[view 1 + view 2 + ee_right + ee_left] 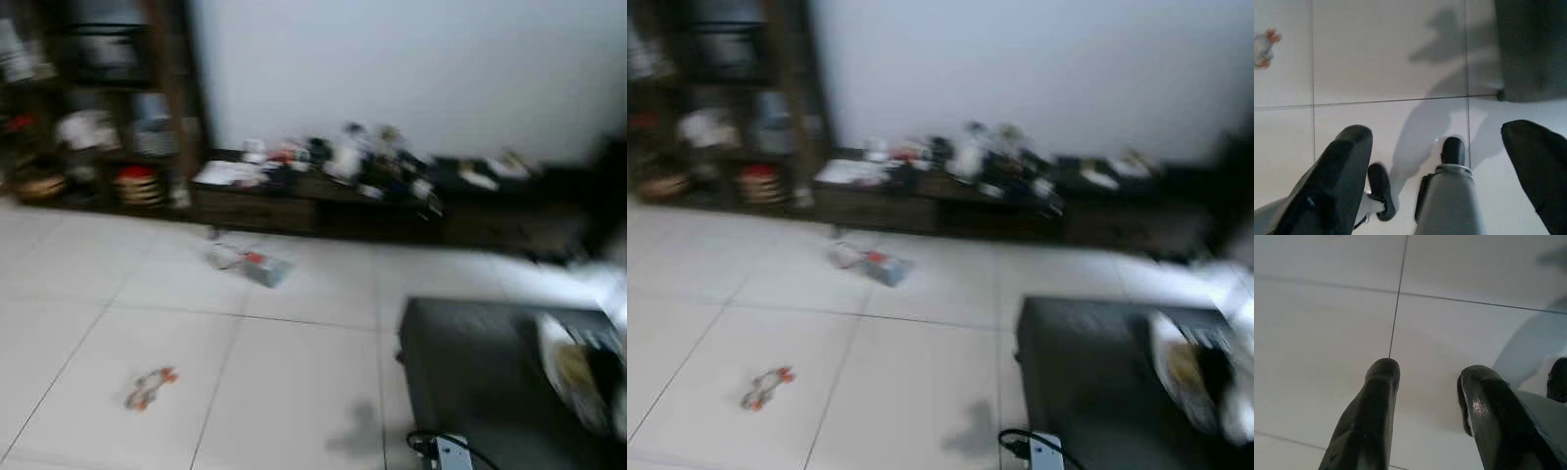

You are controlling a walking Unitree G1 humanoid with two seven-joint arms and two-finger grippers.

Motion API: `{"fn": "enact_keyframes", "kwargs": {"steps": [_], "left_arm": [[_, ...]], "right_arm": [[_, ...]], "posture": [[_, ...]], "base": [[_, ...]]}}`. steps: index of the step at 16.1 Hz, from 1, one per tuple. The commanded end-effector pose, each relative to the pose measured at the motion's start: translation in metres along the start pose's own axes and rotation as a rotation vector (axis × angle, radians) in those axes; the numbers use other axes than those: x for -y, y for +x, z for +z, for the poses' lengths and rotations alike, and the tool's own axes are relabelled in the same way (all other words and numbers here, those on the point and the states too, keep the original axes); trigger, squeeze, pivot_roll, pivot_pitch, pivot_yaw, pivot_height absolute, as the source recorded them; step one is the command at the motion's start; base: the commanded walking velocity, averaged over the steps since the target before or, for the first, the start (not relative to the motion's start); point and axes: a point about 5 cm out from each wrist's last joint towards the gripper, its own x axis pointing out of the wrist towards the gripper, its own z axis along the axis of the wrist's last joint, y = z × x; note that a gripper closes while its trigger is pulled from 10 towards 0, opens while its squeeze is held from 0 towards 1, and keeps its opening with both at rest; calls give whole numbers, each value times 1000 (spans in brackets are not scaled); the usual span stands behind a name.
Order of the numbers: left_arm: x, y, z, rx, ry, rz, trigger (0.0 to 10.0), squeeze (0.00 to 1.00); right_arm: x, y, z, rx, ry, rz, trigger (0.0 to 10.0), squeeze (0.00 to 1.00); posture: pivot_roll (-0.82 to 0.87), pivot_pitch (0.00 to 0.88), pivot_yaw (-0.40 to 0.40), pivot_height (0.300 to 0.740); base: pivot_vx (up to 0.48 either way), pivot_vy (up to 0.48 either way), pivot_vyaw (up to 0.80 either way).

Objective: Hang hanger

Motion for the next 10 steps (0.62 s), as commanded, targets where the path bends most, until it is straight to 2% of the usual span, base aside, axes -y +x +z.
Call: {"fn": "enact_keyframes", "kwargs": {"steps": [1, 8, 10], "left_arm": [[5, 0, -2, -2, 23, -18, 10000, 0], [8, -2, -9, -17, 11, -19, 10000, 0], [8, -2, -10, -21, 9, -18, 10000, 0]], "right_arm": [[5, -1, -1, 6, 2, -15, 10000, 0], [7, -2, 1, 20, 33, -29, 10000, 0], [7, -2, 0, 12, 34, -26, 10000, 0]], "posture": [[117, 0, -16, 740], [120, 0, -29, 740], [121, 0, -30, 740]], "base": [[0, 0, -506], [0, -474, 0], [0, -480, -725]]}}
